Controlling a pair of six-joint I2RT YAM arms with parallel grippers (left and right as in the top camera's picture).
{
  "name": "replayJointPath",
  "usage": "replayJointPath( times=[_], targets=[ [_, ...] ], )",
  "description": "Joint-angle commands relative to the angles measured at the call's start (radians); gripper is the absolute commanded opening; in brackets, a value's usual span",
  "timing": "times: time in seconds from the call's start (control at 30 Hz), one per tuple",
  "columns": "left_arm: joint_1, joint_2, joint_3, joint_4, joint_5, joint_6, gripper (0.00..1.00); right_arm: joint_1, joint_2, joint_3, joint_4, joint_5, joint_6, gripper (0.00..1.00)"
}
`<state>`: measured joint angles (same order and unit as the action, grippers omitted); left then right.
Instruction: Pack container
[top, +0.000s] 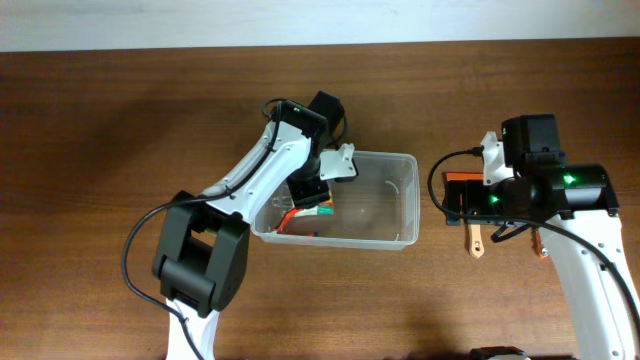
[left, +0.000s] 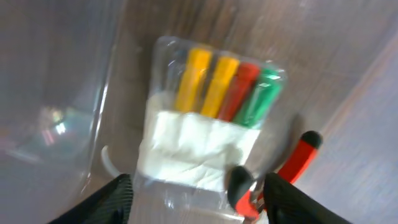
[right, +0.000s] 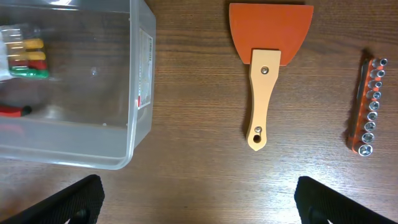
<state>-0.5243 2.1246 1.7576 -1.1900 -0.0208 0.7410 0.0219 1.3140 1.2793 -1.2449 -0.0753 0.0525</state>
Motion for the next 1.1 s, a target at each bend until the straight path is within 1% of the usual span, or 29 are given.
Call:
replayJointPath(
  times=[0.0,0.07,0.13,0.17,0.2,0.23,0.27,0.3,0.33,0.37,0.43,0.5,0.6,0.7,0.8,0.93,1.07],
  targets=[
    [0.001,-0.042,0.064,-0.014,-0.069,-0.087,0.72,-0.003,0.001,0.018,0.006,0.009,0.003,0.99],
    [0.005,-0.076,0.104,-0.028,-0.095,-0.107,0.75,-0.003,0.001,0.018,0.012,0.009,0.003,0.99],
    [0.018,-0.126,0.147,-0.04,-0.144,-0.148,0.86,-0.003,0.001,0.018,0.022,0.009,0.004,0.98],
    [0.028,-0.151,0.161,-0.045,-0.163,-0.165,0.96,-0.003,0.001,0.018,0.028,0.009,0.004,0.94],
    [0.043,-0.179,0.172,-0.049,-0.175,-0.182,0.99,-0.003,0.001,0.018,0.035,0.009,0.004,0.87],
    [0.06,-0.208,0.18,-0.053,-0.183,-0.201,0.99,-0.003,0.001,0.018,0.043,0.009,0.005,0.79],
    [0.084,-0.243,0.185,-0.06,-0.186,-0.226,0.99,-0.003,0.001,0.018,0.051,0.009,0.007,0.63],
    [0.106,-0.272,0.187,-0.066,-0.186,-0.246,0.99,-0.003,0.001,0.018,0.057,0.009,0.008,0.51],
    [0.132,-0.302,0.187,-0.071,-0.186,-0.273,0.99,-0.003,0.001,0.018,0.066,0.009,0.008,0.36],
    [0.166,-0.335,0.187,-0.077,-0.186,-0.308,0.99,-0.003,0.001,0.018,0.077,0.009,0.014,0.18],
    [0.243,-0.399,0.187,-0.089,-0.186,-0.382,0.99,-0.003,0.001,0.019,0.102,0.01,0.03,0.04],
    [0.333,-0.457,0.187,-0.099,-0.185,-0.451,0.99,-0.003,0.002,0.019,0.133,0.013,0.034,0.04],
    [0.469,-0.525,0.187,-0.105,-0.179,-0.512,0.99,-0.003,0.032,0.019,0.19,0.013,0.039,0.04],
    [0.574,-0.558,0.187,-0.104,-0.129,-0.517,0.99,-0.003,0.107,0.019,0.214,0.012,0.041,0.04],
    [0.666,-0.563,0.187,-0.104,-0.014,-0.517,0.99,-0.002,0.232,0.019,0.218,0.008,0.041,0.04],
    [0.725,-0.539,0.186,-0.105,0.027,-0.517,0.99,-0.002,0.366,0.019,0.278,-0.016,0.029,0.04],
    [0.725,-0.525,0.186,-0.105,0.027,-0.517,0.99,-0.002,0.434,0.019,0.302,-0.085,-0.011,0.04]
  ],
)
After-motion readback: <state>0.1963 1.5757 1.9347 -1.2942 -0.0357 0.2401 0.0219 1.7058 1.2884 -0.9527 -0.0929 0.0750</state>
